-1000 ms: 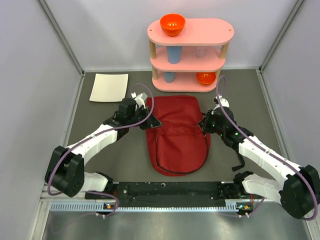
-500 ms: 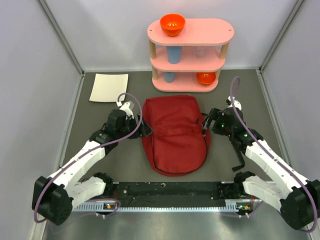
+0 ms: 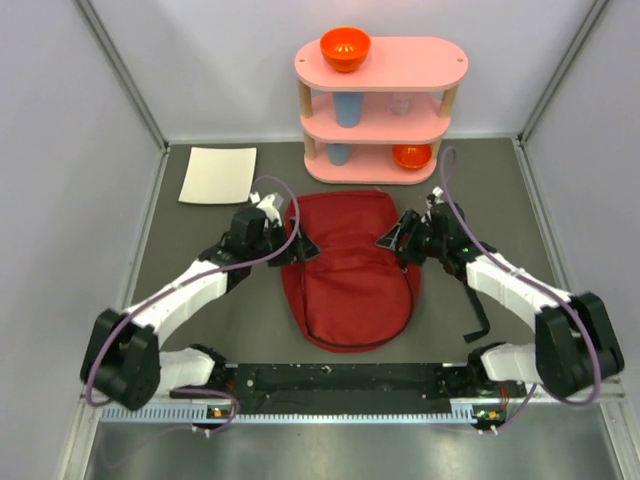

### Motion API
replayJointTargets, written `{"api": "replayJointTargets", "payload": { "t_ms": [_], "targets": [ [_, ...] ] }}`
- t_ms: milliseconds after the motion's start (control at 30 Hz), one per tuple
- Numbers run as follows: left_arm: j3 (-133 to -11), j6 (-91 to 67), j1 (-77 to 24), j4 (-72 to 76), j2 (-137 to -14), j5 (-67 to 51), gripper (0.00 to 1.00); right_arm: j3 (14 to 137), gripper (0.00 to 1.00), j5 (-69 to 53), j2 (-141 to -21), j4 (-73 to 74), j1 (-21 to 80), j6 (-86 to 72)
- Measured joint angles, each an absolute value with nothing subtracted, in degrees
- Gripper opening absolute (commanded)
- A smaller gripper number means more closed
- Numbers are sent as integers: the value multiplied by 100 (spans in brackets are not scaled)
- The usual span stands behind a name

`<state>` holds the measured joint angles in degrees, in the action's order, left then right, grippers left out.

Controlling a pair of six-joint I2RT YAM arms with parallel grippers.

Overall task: Pack the student bag
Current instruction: Adjust the student bag at the center of the board.

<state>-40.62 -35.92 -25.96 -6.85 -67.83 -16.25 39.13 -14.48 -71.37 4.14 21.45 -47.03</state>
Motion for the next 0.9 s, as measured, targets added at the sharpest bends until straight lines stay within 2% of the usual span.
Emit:
{"api": "replayJointTargets", "payload": {
  "t_ms": [33,100,133,167,233,267,400,633,900],
  "targets": [
    [-4139,-3616,-2596,-576,-7024,-1745,69,3916,4,-1546,-7297,287,2145,-4764],
    [-4292,-3710,-2596,-316,-7494,-1992,48,3916,0,-1785,-7666,27,2119,-4936],
    [-4351,-3752,-2591,-148,-7778,-2123,21,3913,0,-1909,-7817,-117,2117,-5033],
    [-4375,-3806,-2587,-14,-7990,-2209,13,3913,0,-2012,-7896,-237,2097,-5094],
    [-4372,-3918,-2543,274,-8344,-2394,7,3911,0,-2141,-7911,-399,2084,-5129],
    [-4372,-3955,-2536,355,-8405,-2443,0,3911,0,-2178,-7883,-445,2095,-5109],
    [-4445,-3911,-2530,440,-8429,-2547,0,3907,0,-2075,-7540,-314,2095,-4877],
    [-5186,-3551,-2598,-115,-8392,-2615,0,3885,0,-952,-6390,493,2132,-4453],
    [-5037,-3450,-2445,-137,-8149,-2998,0,3782,2,-1068,-6348,543,2084,-4460]
  ]
}}
